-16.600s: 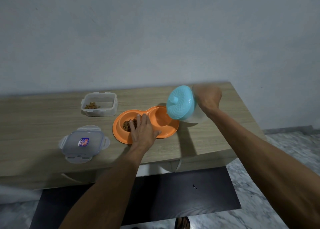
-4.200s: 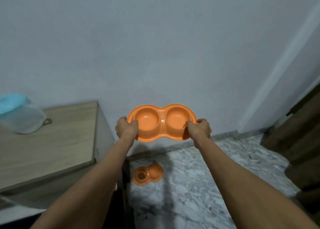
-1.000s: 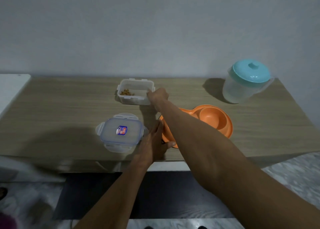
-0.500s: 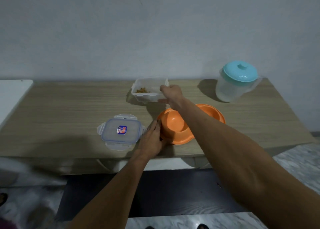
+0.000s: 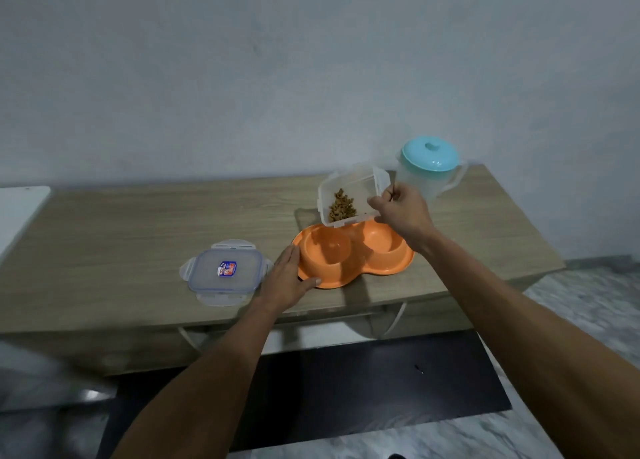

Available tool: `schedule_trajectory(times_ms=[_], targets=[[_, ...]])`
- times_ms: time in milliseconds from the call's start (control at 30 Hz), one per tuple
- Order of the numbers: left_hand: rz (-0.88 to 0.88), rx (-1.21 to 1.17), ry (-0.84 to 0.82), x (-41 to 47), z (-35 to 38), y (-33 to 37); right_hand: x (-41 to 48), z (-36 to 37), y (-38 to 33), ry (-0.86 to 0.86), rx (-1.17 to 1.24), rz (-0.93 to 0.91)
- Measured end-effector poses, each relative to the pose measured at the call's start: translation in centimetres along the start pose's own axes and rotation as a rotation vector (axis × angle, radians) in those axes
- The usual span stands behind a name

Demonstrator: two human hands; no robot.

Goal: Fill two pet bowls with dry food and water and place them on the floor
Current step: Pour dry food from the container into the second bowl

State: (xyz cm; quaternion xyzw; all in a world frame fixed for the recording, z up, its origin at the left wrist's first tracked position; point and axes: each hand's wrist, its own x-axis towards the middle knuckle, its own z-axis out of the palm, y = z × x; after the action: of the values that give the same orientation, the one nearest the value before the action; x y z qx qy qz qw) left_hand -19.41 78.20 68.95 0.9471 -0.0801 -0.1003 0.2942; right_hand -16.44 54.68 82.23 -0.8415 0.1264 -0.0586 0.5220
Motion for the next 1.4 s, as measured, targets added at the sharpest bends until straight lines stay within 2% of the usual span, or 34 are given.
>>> schedule_trajectory(times_ms=[300, 567, 1233, 1400], targets=[[0.040, -0.004, 0.015, 0.2, 0.3, -0.2, -2.7, 0.4, 0.4, 0.020, -0.333, -0.322], [0.047, -0.030, 0.015, 0.3, 0.4, -0.3, -3.7, 1.0, 1.8, -0.091, -0.427, -0.579], [-0.020, 0.002, -0.018, 0.7, 0.7, -0.3, -4.7, 1.5, 1.6, -0.168, -0.606, -0.775], [-0.022, -0.001, -0.018, 0.7, 0.7, -0.4, -4.6, 1.9, 1.7, -0.149, -0.607, -0.762]])
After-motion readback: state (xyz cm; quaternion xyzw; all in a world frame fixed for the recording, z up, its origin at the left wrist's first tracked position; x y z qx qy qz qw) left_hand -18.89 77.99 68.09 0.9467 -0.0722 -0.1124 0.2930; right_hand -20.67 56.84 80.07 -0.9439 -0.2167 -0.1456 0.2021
